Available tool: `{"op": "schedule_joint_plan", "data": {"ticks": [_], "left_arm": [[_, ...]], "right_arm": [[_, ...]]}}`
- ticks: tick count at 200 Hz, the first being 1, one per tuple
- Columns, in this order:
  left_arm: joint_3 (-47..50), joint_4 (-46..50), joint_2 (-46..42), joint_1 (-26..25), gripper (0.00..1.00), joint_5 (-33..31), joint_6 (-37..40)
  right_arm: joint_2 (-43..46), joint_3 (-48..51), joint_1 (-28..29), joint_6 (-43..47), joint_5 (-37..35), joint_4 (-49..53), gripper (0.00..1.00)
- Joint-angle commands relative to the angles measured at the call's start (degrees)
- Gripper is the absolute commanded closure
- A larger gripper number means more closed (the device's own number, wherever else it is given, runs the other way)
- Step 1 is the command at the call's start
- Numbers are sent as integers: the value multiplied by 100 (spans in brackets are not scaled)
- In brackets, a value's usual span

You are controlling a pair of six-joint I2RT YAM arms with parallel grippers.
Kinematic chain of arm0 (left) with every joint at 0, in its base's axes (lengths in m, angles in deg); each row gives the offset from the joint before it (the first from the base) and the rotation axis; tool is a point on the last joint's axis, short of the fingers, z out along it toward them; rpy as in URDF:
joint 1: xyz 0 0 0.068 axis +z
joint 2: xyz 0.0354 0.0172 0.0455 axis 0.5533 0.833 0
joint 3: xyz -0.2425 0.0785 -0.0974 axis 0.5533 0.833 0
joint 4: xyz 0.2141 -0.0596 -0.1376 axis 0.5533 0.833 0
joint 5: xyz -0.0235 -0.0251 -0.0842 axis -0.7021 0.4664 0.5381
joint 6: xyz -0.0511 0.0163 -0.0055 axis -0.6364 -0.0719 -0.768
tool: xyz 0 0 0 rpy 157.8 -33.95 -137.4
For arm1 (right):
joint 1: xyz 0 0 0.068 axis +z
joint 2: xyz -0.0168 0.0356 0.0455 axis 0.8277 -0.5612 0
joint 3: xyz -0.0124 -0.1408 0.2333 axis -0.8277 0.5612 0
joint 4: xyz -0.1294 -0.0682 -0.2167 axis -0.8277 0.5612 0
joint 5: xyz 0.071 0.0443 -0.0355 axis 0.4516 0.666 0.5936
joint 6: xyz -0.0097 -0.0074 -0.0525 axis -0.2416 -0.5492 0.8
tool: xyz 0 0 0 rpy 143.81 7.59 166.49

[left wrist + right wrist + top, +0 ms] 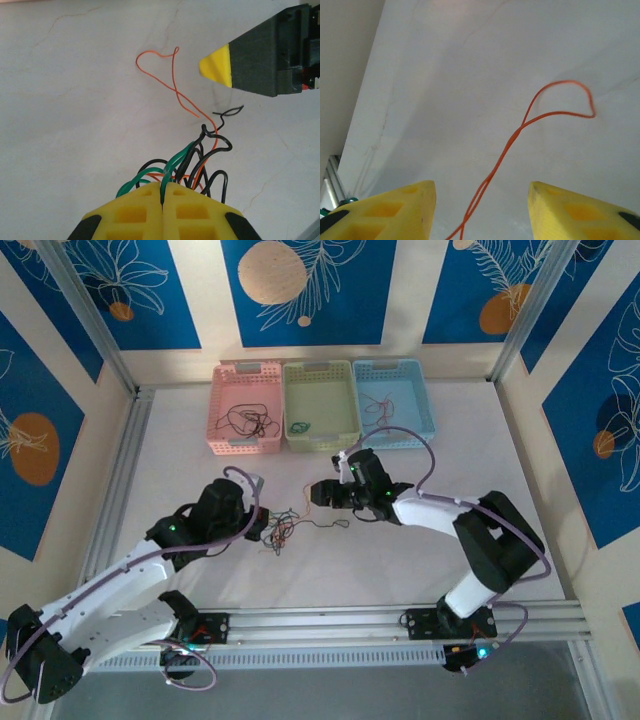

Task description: Untangle the cables

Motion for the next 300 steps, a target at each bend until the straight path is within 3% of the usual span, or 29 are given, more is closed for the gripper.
{"op": "schedule_joint_plan", "data": {"ticks": [1, 56, 177, 204, 238, 300], "left_arm": [[113, -127, 89, -49, 100, 40, 45], [230, -238, 301, -45, 100, -147, 200], [445, -164, 272, -45, 100, -400, 253], [442, -135, 278, -38, 100, -419, 256], [343, -12, 207, -43, 100, -415, 257], [-486, 1271, -695, -46, 100, -858, 307]], "right_arm": [[-283, -242, -71, -508, 693, -101, 48], [-844, -611, -103, -695, 1225, 184, 49], [-1523, -1241, 343, -740, 1504, 948, 53], [-1583, -1298, 375, -707, 1479, 997, 63], [-1375, -1135, 344, -699, 1323, 820, 100], [-495, 76, -667, -1297, 1378, -405, 100]]}}
